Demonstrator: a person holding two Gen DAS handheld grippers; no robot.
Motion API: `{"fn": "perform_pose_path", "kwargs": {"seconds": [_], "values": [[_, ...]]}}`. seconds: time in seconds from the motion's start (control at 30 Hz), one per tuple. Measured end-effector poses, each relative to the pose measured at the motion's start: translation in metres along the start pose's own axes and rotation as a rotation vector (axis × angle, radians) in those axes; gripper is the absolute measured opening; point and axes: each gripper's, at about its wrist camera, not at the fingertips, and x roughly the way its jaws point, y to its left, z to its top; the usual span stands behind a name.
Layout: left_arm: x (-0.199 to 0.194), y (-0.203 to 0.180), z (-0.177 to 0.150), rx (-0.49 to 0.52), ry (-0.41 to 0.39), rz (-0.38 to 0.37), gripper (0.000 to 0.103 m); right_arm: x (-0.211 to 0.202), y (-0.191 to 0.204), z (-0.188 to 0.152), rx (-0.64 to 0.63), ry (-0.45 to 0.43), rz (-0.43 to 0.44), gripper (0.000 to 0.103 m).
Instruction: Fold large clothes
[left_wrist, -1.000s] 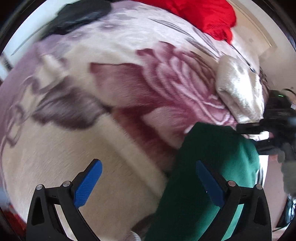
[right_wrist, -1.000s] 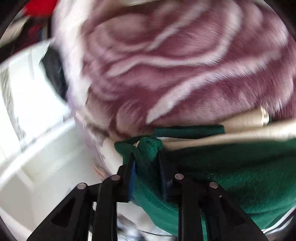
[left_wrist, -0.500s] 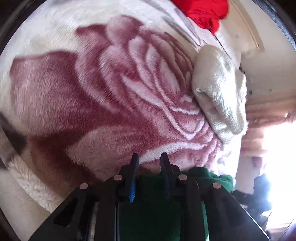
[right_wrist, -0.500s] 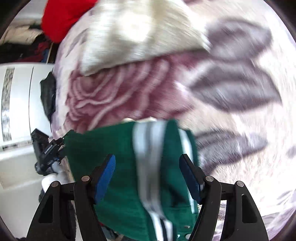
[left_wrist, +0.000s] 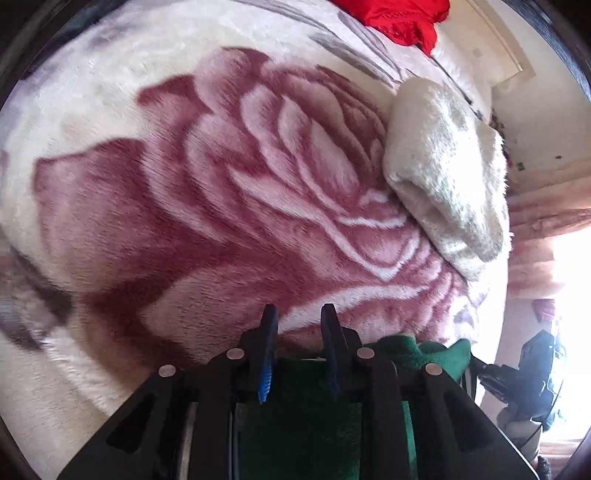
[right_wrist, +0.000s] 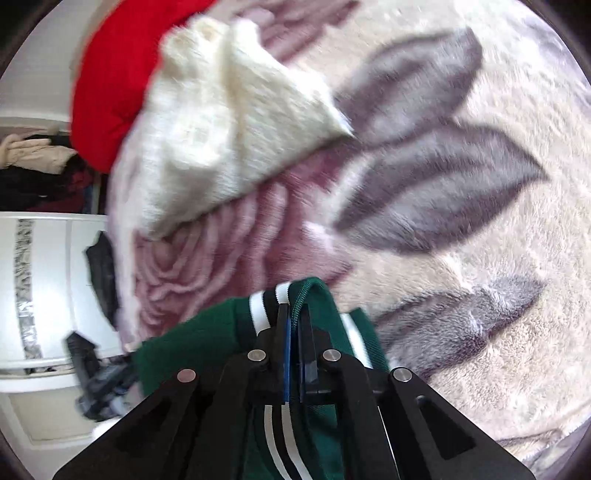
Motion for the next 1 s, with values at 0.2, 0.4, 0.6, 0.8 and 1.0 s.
{"fn": "perform_pose_path", "kwargs": {"seconds": [0.2, 0.4, 0.6, 0.8, 1.0], "values": [[-0.034, 0.012, -0.014, 0.014, -0.069, 0.096, 0.064, -0.016, -0.016, 0.001, 0.035, 0.104, 0.108, 0.047], [-0.055, 0.033, -0.061, -0.008, -0.114, 0.224, 0.094, -0.028, -0.022, -0.049, -0.015, 0.209, 0.149, 0.063], [-0.043, 0.041, -0.103, -0.062, -0.041, 0.220, 0.094, -0.017, -0.014, -0.090, 0.002, 0.157, 0.132, 0.003], [-0.040, 0.020, -0.119, -0.032, -0.059, 0.190, 0.095, -0.060, -0.042, -0.093, 0.087, 0.052, 0.037, 0.002], [-0.041, 0.022, -0.118, 0.006, -0.059, 0.238, 0.095, 0.009, -0.038, -0.100, -0.009, 0.146, -0.095, 0.003]]}}
